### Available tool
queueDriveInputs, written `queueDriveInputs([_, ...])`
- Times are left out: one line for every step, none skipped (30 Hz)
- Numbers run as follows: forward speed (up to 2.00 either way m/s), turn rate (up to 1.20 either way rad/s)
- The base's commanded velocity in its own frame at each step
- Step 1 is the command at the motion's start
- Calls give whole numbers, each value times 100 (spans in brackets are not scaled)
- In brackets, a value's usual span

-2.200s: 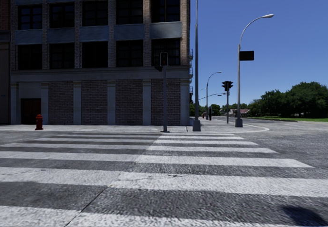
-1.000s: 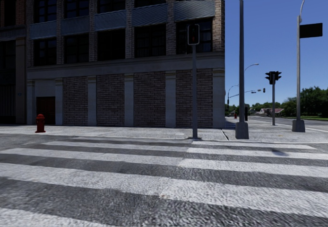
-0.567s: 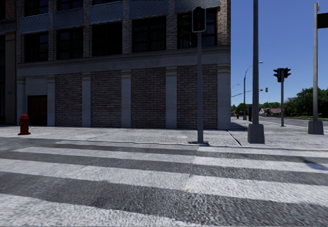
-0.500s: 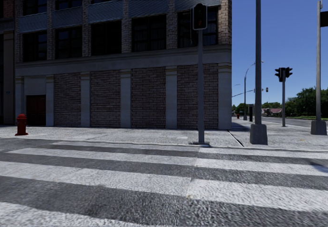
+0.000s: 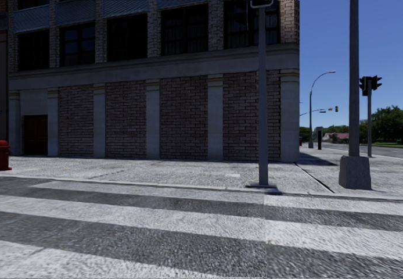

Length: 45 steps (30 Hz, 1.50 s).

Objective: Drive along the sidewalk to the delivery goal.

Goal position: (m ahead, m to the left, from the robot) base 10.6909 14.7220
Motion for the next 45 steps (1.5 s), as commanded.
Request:
queueDriveInputs([200,29])
queueDriveInputs([200,29])
queueDriveInputs([200,32])
queueDriveInputs([200,35])
queueDriveInputs([200,35])
queueDriveInputs([200,36])
queueDriveInputs([200,37])
queueDriveInputs([200,37])
queueDriveInputs([200,37])
queueDriveInputs([200,37])
queueDriveInputs([200,37])
queueDriveInputs([200,37])
queueDriveInputs([200,37])
queueDriveInputs([200,37])
queueDriveInputs([200,38])
queueDriveInputs([200,38])
queueDriveInputs([200,40])
queueDriveInputs([200,44])
queueDriveInputs([200,46])
queueDriveInputs([200,46])
queueDriveInputs([200,47])
queueDriveInputs([200,47])
queueDriveInputs([200,47])
queueDriveInputs([200,47])
queueDriveInputs([200,47])
queueDriveInputs([200,47])
queueDriveInputs([200,47])
queueDriveInputs([200,47])
queueDriveInputs([200,47])
queueDriveInputs([200,47])
queueDriveInputs([200,47])
queueDriveInputs([200,47])
queueDriveInputs([200,47])
queueDriveInputs([200,47])
queueDriveInputs([200,47])
queueDriveInputs([200,47])
queueDriveInputs([200,46])
queueDriveInputs([200,46])
queueDriveInputs([200,39])
queueDriveInputs([200,31])
queueDriveInputs([200,20])
queueDriveInputs([200,20])
queueDriveInputs([200,12])
queueDriveInputs([200,4])
queueDriveInputs([200,4])
